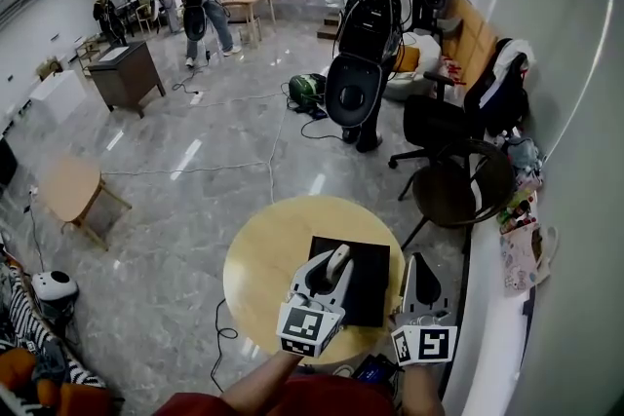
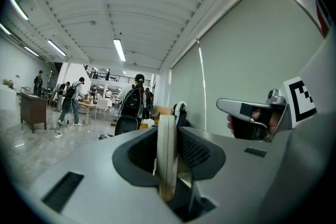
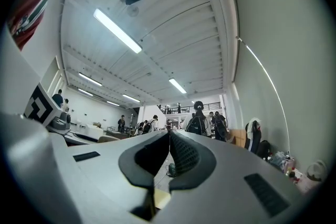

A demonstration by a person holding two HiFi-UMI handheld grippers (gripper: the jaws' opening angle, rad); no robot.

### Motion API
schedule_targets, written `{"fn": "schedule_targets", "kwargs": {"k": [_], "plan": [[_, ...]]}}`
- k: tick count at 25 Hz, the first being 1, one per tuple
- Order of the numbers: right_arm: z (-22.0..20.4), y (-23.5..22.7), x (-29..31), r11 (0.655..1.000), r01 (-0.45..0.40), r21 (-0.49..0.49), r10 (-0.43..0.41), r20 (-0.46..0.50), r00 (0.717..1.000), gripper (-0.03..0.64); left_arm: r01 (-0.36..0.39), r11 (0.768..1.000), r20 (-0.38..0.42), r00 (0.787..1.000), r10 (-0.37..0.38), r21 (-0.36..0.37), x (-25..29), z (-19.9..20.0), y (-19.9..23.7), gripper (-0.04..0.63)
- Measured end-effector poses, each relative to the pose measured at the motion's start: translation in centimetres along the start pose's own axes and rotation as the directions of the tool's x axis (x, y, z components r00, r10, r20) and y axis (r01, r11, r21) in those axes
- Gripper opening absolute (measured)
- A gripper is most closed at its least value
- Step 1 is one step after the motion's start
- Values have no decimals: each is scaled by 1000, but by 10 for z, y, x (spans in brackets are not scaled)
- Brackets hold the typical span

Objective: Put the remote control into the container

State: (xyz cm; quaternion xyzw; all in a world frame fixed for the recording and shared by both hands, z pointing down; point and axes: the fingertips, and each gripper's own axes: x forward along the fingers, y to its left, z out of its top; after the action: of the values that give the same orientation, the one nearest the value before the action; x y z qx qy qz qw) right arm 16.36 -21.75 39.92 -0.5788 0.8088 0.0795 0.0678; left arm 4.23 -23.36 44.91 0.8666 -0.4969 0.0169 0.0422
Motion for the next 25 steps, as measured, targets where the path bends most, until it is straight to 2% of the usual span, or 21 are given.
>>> {"fn": "schedule_targets", "kwargs": {"k": [4, 9, 17, 25], "plan": [[-2, 2, -2, 1000, 1, 2, 0, -7, 1000, 23, 19, 1000, -107, 994, -18, 7, 7, -19, -2, 110], [-5, 3, -1, 1000, -1, 3, 1, -7, 1000, 23, 49, 999, -214, 976, -45, 13, 16, -45, -5, 110], [-9, -3, -2, 1000, 8, -1, -8, -17, 1000, 23, 78, 997, -321, 945, -71, 10, 27, -80, -7, 110], [-11, -9, -4, 1000, 20, -4, -20, -20, 1000, 23, 100, 995, -394, 915, -90, 4, 33, -106, -11, 110]]}}
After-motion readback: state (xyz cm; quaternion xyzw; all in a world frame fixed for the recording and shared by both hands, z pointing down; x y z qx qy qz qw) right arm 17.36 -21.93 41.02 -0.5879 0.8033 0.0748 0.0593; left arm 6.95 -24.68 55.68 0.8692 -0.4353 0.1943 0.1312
